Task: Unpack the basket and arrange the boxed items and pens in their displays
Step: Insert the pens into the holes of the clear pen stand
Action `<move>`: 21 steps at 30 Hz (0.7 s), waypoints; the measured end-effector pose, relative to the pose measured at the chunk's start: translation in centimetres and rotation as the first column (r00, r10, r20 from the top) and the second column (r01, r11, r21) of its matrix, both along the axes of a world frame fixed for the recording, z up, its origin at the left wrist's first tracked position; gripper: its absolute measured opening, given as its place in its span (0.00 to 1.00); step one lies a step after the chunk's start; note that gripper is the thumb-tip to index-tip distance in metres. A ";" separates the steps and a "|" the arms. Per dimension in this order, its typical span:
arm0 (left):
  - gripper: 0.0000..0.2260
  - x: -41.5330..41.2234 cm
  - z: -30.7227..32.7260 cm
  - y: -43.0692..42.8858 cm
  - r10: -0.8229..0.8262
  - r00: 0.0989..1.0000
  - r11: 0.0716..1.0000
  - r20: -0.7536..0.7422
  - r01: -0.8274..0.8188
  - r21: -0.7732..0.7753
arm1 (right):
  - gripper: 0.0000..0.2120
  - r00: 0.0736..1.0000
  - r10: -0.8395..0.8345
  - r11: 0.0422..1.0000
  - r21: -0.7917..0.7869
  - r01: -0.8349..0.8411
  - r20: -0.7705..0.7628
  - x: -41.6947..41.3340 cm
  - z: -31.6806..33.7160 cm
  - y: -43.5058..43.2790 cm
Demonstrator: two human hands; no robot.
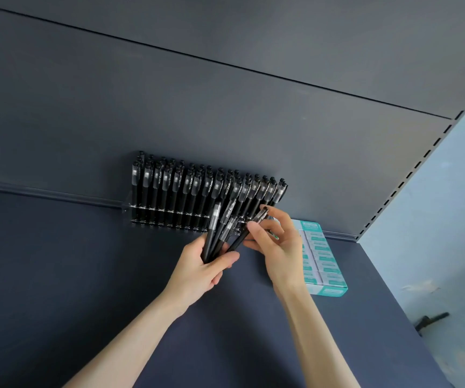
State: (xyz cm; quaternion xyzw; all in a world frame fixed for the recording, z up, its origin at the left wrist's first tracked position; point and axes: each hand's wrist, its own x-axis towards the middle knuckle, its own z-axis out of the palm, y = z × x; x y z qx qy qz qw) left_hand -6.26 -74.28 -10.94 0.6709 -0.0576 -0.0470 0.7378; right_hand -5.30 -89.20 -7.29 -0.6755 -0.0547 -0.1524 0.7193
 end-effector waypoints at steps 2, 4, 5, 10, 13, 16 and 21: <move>0.05 0.0 0.0 0.0 0.025 1.000 1.000 0.011 -0.025 -0.004 | 0.15 0.999 -0.033 0.999 -0.007 0.033 0.038 0.2 0.5 0.1; 0.05 0.1 0.0 0.1 0.083 0.996 0.996 0.036 -0.084 0.005 | 0.16 0.988 -0.129 0.991 0.035 0.126 0.084 0.6 1.4 -0.1; 0.06 0.1 0.0 0.2 0.121 0.991 0.993 0.054 -0.121 0.009 | 0.17 0.976 -0.187 0.982 0.053 0.182 0.112 0.9 1.9 -0.4; 0.12 0.6 0.1 0.8 0.213 0.975 0.977 0.066 -0.212 -0.030 | 0.19 0.904 -0.331 0.923 -0.107 0.370 0.270 2.8 3.8 -1.1; 0.12 0.6 0.1 0.8 0.214 0.975 0.977 0.064 -0.215 -0.002 | 0.20 0.890 -0.334 0.903 -0.167 0.396 0.310 3.9 3.8 -0.8; 0.11 0.6 0.1 0.7 0.196 0.979 0.980 0.058 -0.197 0.000 | 0.22 0.891 -0.322 0.892 -0.213 0.399 0.321 4.6 3.3 -0.6; 0.11 0.7 0.1 0.6 0.183 0.982 0.983 0.050 -0.184 0.008 | 0.18 0.894 -0.305 0.855 -0.319 0.409 0.329 5.6 2.1 -0.6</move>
